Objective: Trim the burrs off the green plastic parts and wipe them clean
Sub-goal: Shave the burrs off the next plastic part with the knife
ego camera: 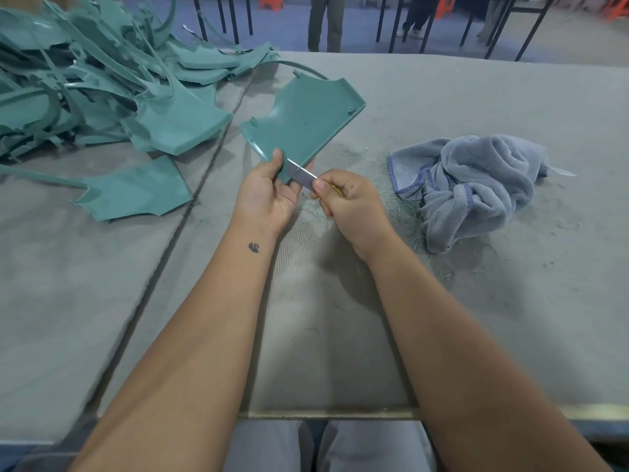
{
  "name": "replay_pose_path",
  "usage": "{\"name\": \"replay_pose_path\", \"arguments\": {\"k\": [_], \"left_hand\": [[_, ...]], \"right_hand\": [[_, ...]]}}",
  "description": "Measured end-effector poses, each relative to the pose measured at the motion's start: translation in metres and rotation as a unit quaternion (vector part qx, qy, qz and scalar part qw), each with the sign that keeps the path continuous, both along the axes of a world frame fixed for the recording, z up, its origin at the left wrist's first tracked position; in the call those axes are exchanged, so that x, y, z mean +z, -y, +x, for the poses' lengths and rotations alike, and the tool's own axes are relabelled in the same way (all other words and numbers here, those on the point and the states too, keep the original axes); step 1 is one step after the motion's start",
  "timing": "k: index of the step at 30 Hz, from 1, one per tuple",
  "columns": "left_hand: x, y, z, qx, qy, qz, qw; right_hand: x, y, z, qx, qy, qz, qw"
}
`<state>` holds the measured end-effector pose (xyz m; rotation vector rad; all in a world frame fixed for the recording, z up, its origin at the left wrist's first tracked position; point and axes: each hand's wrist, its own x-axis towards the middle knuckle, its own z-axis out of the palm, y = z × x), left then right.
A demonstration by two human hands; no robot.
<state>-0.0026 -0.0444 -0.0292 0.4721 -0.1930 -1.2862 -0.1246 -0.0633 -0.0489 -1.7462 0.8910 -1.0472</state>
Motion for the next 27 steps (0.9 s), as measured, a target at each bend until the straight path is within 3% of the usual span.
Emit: {"name": "replay_pose_path", "arguments": {"k": [8, 12, 14, 18, 24, 27], "left_hand": [[0.002, 0.001, -0.002, 0.007, -0.002, -0.008, 1.0], [-0.003, -0.004, 0.01, 0.024, 0.017, 0.012, 0.999], [-0.005, -0.007, 0.017, 0.037, 0.03, 0.016, 0.999], [-0.005, -0.006, 0.016, 0.033, 0.045, 0.022, 0.998], [-0.008, -0.002, 0.014, 0.023, 0.076, 0.029, 0.996], [-0.01, -0.003, 0.017, 0.016, 0.075, 0.026, 0.997]], "right_hand": [[0.002, -0.003, -0.002, -0.006, 0.04, 0.016, 0.999], [0.004, 0.005, -0.009, -0.048, 0.199, 0.122, 0.971], [0.005, 0.008, -0.01, -0.044, 0.228, 0.139, 0.963], [0.002, 0.009, -0.01, -0.024, 0.212, 0.126, 0.969], [-0.002, 0.003, -0.001, 0.039, 0.022, 0.032, 0.998], [-0.003, 0.004, -0.002, 0.031, 0.023, 0.047, 0.998]]}}
